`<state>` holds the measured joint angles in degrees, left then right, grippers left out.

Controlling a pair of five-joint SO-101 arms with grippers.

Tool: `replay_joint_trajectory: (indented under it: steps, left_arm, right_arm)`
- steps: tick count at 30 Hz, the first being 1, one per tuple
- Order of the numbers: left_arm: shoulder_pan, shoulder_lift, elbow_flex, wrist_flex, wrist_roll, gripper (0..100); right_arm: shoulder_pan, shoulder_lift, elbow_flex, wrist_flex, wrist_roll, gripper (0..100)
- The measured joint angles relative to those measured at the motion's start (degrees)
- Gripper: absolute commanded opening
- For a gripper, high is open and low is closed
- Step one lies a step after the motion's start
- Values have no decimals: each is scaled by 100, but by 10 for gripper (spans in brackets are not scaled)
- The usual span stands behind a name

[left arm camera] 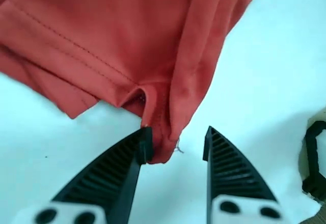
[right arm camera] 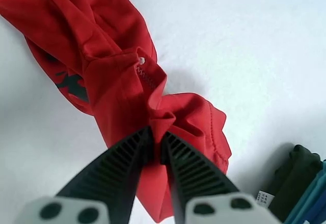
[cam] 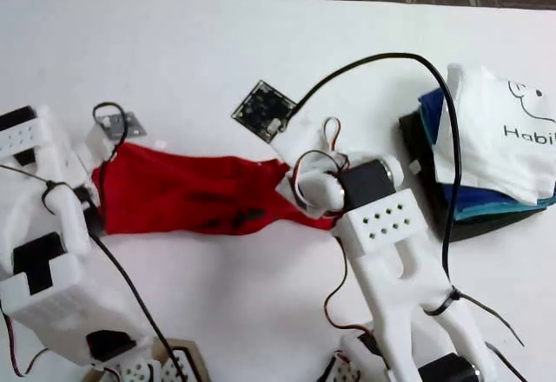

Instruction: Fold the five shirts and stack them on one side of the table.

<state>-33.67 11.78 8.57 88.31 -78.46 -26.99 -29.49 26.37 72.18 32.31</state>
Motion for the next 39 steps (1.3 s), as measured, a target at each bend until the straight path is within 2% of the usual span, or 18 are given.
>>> replay_joint_trajectory:
  steps: [9, 13, 14, 21, 24, 28, 31, 36, 39]
  left_arm:
    - [-18, 132, 88, 0, 0, 181]
    - [-18, 475, 88, 0, 0, 9]
    - [-18, 492, 88, 0, 0, 34]
    - [-18, 492, 88, 0, 0, 24]
    - [-18, 492, -79, 35, 0, 24]
    - [35, 492, -914, 615, 9, 24]
    - [246, 492, -1758, 1125, 62, 24]
    - [334, 492, -3244, 1240, 1116, 24]
    - [422, 492, -4018, 1275, 1442, 24]
  right_arm:
    - [-9, 0, 0, 0, 0, 21]
    - [0, 0, 0, 0, 0, 21]
    - [0, 0, 0, 0, 0, 21]
    - [0, 0, 0, 0, 0, 21]
    - [220, 0, -26, -9, 0, 21]
    - [580, 0, -404, -237, 0, 21]
    - [589, 0, -712, -404, 0, 21]
    - [668, 0, -1433, -659, 0, 20]
    - [668, 0, -1987, -738, 343, 20]
